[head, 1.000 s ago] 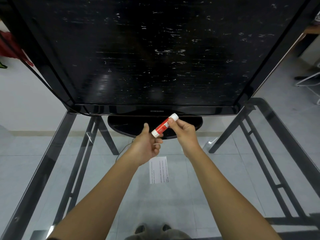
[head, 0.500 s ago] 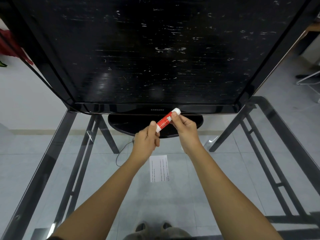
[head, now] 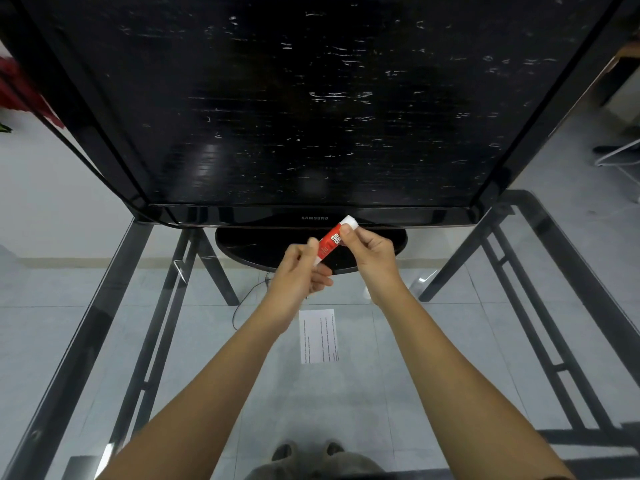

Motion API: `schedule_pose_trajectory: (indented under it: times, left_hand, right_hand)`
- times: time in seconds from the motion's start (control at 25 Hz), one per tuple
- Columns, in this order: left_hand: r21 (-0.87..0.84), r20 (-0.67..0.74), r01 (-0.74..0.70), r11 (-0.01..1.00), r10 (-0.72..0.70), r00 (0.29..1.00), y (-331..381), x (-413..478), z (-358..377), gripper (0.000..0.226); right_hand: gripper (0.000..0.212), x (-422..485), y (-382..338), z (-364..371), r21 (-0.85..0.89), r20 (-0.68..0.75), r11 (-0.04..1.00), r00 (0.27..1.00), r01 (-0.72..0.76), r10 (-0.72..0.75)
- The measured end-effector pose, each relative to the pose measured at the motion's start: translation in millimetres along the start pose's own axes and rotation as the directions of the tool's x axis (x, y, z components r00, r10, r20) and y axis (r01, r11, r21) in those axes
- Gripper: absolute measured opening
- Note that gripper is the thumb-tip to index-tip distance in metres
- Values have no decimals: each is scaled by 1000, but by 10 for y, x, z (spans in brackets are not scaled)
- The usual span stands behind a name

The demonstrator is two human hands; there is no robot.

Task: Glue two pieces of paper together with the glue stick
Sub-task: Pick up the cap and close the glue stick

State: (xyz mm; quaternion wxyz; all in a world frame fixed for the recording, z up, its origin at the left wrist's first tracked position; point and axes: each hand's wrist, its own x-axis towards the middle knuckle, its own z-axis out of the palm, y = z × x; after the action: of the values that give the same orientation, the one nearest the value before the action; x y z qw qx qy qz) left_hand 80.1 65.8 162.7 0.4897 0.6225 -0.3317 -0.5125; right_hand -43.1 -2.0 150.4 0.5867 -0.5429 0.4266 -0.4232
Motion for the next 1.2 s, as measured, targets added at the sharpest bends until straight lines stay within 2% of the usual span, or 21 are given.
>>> schedule_pose_trajectory:
  times: [0.04,0.08,0.16,0.24,0.28,0.32,0.36,0.4,0.44,0.52,0.56,0.6,0.68,0.72,0.76,0.8,0.88,1.0,1.08,1.12,1.2]
  left_hand:
    - [175,-1,-169,970,171,985,-54,-21,11,38]
    - [340,18,-277,899,288,957,-103,-26,6,36]
    - [614,41,-343,711,405,913,-181,5,-61,40]
    - [764,96,-367,531,469,878,-217,33,-101,43]
    - [762,120,-374,529,452,884,-215,40,-104,46]
    - [692,123,-357,628,384,915,-204,47,-98,49]
    - [545,132,-293,786,265,955,-179,48,-86,51]
    - [361,164,-169,917,116,980,-149,52,-81,52]
    - [185,231,-14,983,-30,972,-117,52,-87,52]
    - [-40,356,239,970,-210,911,-77,60,-107,51]
    - [-59,372,283,957,-242,896,-72,69,-105,51]
    - [-21,349,265,964,-241,905,-71,76,-96,52]
    - [219,220,37,975,-86,972,-97,79,-55,54]
    - [378,159,-129,917,73,985,-132,72,-35,51]
    - [514,128,-276,812,245,961,-171,56,-21,49]
    - [602,118,-358,714,364,924,-211,43,-5,49]
    - [675,93,-396,623,461,882,-279,36,12,46]
    - [696,42,-392,602,511,859,-313,48,9,42]
    - [691,35,-406,598,534,845,-303,51,-10,41]
    - [686,29,-409,601,540,841,-286,51,-20,41]
    - [673,5,-400,622,537,843,-235,64,-47,41]
  right_hand:
    - [19,3,-2,0,-9,-6,1000,1000,-6,6]
    - [19,0,-3,0,-16,-5,1000,1000,-14,14]
    - [18,-13,13,7,-11,13,999,999,-30,30]
    - [24,-40,38,12,-4,28,999,999,-43,43]
    - [27,-53,55,12,-4,28,999,998,-52,52]
    - [30,-64,78,9,4,23,998,998,-64,64]
    - [33,-73,107,0,16,17,997,997,-77,77]
    - [34,-82,136,-7,28,12,996,996,-88,87]
    - [35,-89,162,-15,34,8,995,995,-97,97]
    - [34,-99,198,-28,38,3,993,994,-112,112]
    - [35,-99,207,-34,38,1,993,994,-114,114]
    - [36,-93,213,-42,30,-7,993,994,-110,110]
    - [36,-66,206,-59,12,-42,995,994,-96,96]
    - [32,-53,197,-65,5,-62,996,994,-88,88]
    - [26,-44,193,-73,-10,-73,997,994,-78,77]
    - [22,-38,190,-77,-30,-75,997,995,-67,65]
    - [20,-29,191,-94,-81,-55,995,997,-58,54]
    - [42,31,271,-174,-181,7,982,999,-48,50]
    - [53,116,392,-310,-333,-28,939,997,-80,75]
    - [50,150,488,-408,-453,-46,888,997,-81,68]
    - [45,179,694,-587,-711,-26,701,999,-52,47]
